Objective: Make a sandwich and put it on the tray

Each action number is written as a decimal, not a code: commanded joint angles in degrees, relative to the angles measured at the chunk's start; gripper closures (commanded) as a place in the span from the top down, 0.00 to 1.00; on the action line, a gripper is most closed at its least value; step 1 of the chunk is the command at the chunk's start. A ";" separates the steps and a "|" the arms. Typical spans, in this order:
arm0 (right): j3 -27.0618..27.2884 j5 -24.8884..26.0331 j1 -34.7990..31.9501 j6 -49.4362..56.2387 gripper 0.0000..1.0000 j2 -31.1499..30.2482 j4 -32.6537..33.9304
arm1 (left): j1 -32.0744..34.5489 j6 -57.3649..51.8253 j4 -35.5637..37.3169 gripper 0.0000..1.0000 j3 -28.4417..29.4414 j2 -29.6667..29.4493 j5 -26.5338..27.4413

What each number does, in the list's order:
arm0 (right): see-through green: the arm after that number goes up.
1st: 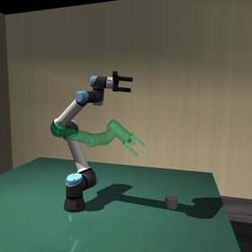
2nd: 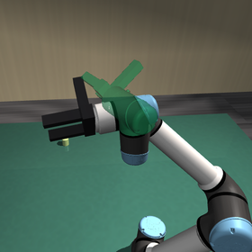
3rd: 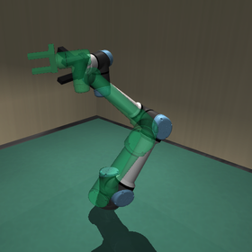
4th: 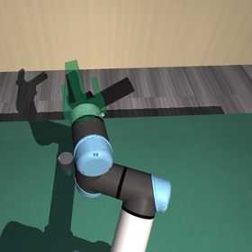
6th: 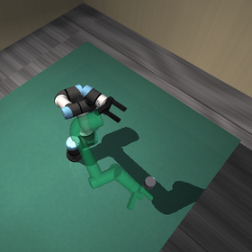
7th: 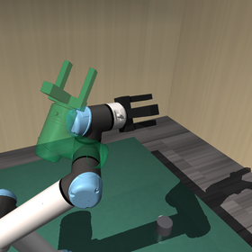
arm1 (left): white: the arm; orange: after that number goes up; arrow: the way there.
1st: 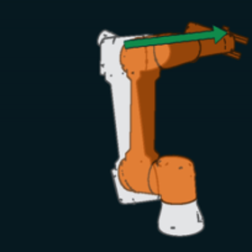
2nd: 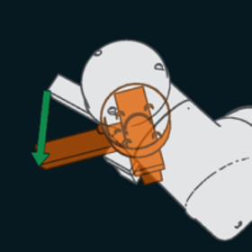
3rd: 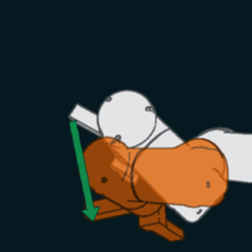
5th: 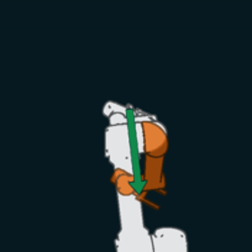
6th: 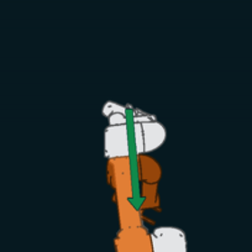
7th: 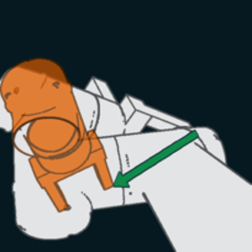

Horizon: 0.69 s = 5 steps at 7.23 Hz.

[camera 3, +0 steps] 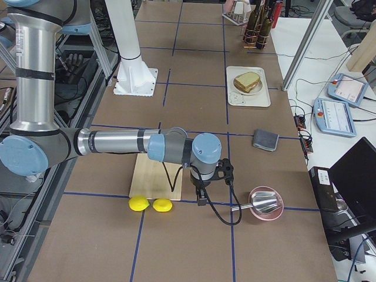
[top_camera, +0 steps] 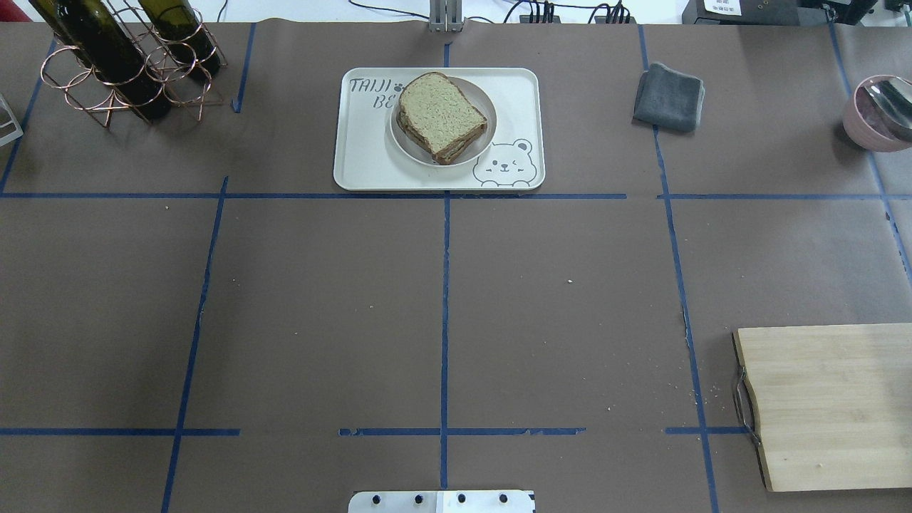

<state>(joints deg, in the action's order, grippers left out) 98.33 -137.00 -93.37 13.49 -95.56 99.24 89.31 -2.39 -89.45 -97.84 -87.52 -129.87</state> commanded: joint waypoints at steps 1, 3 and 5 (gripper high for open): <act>-1.12 -1.16 -0.50 -1.18 1.00 0.19 -0.01 | 2.09 -2.09 2.61 1.00 2.65 0.25 -3.52; -1.12 -1.95 -0.68 -1.36 1.00 0.20 -0.01 | 2.09 -2.09 2.17 1.00 3.10 1.39 -6.87; -1.12 -2.04 -0.76 -1.36 1.00 0.20 -0.01 | 2.09 -2.00 2.26 1.00 2.74 1.66 -7.32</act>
<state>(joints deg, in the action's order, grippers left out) 97.22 -138.94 -94.07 12.16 -95.37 99.23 91.39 -4.42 -87.22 -94.99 -86.03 -136.74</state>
